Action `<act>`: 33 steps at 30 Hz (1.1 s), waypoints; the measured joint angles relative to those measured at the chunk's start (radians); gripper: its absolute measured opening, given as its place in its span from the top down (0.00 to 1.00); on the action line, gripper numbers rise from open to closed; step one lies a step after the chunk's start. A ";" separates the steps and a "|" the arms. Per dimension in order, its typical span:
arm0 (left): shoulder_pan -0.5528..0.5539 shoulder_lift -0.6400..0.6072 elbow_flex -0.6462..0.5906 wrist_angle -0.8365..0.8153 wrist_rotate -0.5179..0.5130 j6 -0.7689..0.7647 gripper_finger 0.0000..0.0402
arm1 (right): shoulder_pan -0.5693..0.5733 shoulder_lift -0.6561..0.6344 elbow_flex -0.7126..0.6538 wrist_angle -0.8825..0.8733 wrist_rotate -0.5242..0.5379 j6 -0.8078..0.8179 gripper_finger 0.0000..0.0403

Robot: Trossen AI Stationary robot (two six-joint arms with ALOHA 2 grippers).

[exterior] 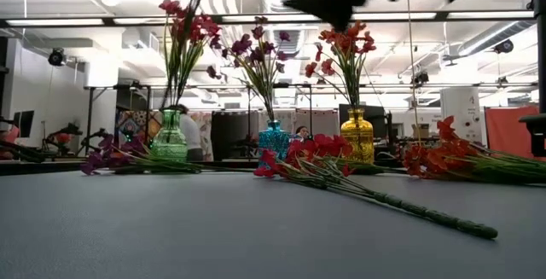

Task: Sort flowers into vase by color
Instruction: Put the left pink flower into the green vase

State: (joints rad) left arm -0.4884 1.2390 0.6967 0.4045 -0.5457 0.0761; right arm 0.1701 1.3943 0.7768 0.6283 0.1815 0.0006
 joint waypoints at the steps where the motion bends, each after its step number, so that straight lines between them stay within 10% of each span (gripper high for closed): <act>1: 0.004 -0.011 -0.023 0.026 0.000 0.000 1.00 | 0.002 0.034 0.005 0.083 -0.018 -0.020 0.29; 16: 0.017 -0.069 -0.163 0.145 -0.126 -0.046 0.99 | -0.007 0.328 0.303 0.207 -0.085 -0.060 0.32; 33: 0.017 -0.057 -0.157 0.137 -0.151 -0.178 0.98 | -0.015 0.440 0.513 0.027 -0.079 -0.084 0.71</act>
State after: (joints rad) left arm -0.4713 1.1820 0.5392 0.5411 -0.6967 -0.1014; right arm 0.1547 1.8338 1.2899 0.6556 0.1026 -0.0834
